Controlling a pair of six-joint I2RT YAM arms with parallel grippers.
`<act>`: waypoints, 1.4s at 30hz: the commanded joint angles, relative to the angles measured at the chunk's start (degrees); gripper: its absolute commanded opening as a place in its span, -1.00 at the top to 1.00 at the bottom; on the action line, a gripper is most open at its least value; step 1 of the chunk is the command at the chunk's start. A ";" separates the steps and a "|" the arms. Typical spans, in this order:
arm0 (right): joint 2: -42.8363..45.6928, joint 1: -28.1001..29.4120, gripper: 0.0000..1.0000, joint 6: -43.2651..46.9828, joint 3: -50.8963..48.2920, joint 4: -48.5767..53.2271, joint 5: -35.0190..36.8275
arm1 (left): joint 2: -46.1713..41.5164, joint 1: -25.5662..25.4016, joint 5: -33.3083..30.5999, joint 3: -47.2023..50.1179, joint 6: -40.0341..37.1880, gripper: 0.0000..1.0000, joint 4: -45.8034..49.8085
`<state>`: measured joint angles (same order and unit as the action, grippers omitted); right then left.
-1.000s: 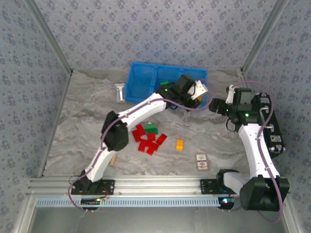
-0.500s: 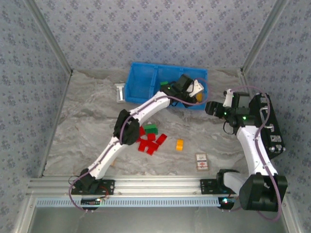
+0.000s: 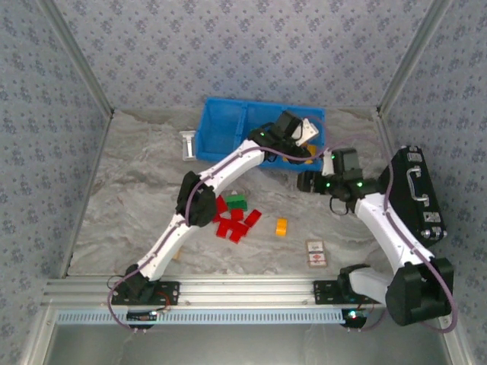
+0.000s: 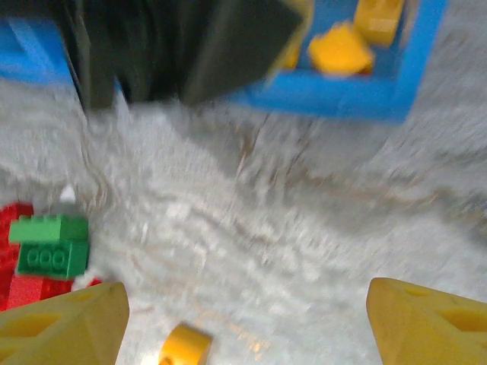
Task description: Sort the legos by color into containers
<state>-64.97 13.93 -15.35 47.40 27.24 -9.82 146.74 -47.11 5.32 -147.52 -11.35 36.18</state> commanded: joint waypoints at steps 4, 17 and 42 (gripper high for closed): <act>3.48 12.05 -0.68 -11.01 -6.88 4.34 5.84 | -14.01 5.76 1.80 -6.62 -0.26 -0.24 4.56; -4.53 28.29 -0.67 -23.18 -8.17 8.33 13.98 | -39.64 3.54 -12.68 21.55 -9.78 -0.31 5.77; -19.24 32.68 -0.59 -24.20 0.65 8.78 18.33 | -86.92 13.19 -13.87 72.43 -7.63 -0.78 3.57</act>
<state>-82.11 46.65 -40.93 45.08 32.71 6.11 61.73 -35.07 -9.78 -76.90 -19.84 40.34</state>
